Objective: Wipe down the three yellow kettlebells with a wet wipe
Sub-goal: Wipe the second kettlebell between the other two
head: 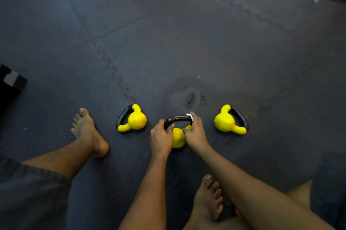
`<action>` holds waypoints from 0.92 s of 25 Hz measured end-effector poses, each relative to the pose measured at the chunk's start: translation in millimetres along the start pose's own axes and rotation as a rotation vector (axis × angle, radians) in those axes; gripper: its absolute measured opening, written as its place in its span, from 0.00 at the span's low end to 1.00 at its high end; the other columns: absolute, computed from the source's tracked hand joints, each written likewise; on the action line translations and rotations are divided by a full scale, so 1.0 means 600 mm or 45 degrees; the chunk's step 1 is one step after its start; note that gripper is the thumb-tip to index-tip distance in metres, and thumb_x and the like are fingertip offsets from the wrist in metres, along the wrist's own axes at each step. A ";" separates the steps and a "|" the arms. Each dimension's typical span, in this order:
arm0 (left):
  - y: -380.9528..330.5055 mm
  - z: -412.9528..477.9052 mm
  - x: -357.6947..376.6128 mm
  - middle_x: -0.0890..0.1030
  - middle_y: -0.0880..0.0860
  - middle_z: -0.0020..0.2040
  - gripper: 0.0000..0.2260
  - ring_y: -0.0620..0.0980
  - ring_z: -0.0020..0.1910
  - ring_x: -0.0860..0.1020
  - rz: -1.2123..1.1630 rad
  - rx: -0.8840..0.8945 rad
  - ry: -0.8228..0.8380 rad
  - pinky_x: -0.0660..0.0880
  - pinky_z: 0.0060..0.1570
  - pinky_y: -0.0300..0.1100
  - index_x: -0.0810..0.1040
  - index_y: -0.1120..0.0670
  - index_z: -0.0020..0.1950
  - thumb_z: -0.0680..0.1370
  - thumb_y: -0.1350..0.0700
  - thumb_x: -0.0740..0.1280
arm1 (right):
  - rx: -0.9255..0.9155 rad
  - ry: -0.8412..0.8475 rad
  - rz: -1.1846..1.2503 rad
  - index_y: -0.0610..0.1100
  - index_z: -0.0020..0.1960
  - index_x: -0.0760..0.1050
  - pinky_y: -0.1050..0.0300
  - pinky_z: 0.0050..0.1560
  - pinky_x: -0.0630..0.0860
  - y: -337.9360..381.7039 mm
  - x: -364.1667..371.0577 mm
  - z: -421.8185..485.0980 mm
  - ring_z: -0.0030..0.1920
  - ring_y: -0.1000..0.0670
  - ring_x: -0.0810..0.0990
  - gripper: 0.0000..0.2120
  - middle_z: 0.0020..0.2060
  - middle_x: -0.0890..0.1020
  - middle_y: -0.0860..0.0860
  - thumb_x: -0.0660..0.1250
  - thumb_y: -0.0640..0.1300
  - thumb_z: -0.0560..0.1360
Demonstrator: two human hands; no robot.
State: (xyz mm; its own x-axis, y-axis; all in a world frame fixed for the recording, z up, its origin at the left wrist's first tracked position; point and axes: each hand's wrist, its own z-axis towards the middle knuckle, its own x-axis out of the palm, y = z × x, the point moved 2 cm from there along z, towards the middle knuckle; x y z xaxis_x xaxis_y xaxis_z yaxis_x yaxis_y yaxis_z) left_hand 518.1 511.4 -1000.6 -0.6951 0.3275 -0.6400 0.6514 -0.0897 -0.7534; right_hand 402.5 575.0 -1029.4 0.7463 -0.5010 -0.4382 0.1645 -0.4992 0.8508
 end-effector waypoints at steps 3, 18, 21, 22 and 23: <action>-0.001 0.003 0.000 0.82 0.60 0.50 0.10 0.60 0.51 0.79 0.022 0.010 0.018 0.76 0.48 0.50 0.77 0.59 0.51 0.78 0.52 0.68 | -0.113 -0.011 -0.038 0.43 0.79 0.42 0.56 0.77 0.43 -0.017 0.025 -0.046 0.79 0.49 0.43 0.44 0.79 0.45 0.47 0.66 0.32 0.72; -0.004 -0.003 0.009 0.83 0.58 0.48 0.10 0.57 0.49 0.79 0.038 0.097 0.061 0.74 0.45 0.48 0.77 0.56 0.51 0.79 0.50 0.67 | -0.112 -0.078 -0.076 0.44 0.79 0.43 0.51 0.78 0.46 -0.020 0.018 -0.048 0.79 0.49 0.43 0.46 0.79 0.47 0.49 0.62 0.30 0.69; -0.004 0.000 0.011 0.83 0.58 0.50 0.11 0.58 0.50 0.79 0.066 0.100 0.080 0.76 0.47 0.51 0.77 0.56 0.52 0.79 0.49 0.66 | -0.161 -0.118 -0.145 0.43 0.79 0.50 0.53 0.78 0.50 -0.018 0.007 -0.039 0.79 0.48 0.48 0.42 0.78 0.54 0.48 0.63 0.31 0.68; -0.001 0.000 0.010 0.83 0.58 0.50 0.11 0.58 0.51 0.79 0.056 0.095 0.089 0.76 0.48 0.51 0.77 0.56 0.53 0.79 0.49 0.66 | -0.215 -0.128 -0.181 0.43 0.78 0.55 0.54 0.77 0.54 -0.013 -0.001 -0.033 0.77 0.48 0.53 0.39 0.77 0.59 0.48 0.62 0.31 0.68; 0.002 0.000 0.008 0.83 0.58 0.51 0.11 0.58 0.51 0.79 0.035 0.092 0.094 0.76 0.48 0.51 0.77 0.56 0.54 0.79 0.49 0.66 | -0.279 -0.126 -0.221 0.43 0.76 0.60 0.55 0.75 0.58 -0.008 -0.009 -0.027 0.75 0.47 0.59 0.36 0.74 0.64 0.48 0.62 0.31 0.68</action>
State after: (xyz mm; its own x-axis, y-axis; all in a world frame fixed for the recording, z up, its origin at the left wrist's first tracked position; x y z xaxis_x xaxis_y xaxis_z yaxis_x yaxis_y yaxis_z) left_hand 515.3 512.8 -1004.6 -0.6512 0.3920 -0.6498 0.6445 -0.1662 -0.7463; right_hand 408.1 591.3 -1026.3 0.6301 -0.4933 -0.5997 0.4275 -0.4243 0.7982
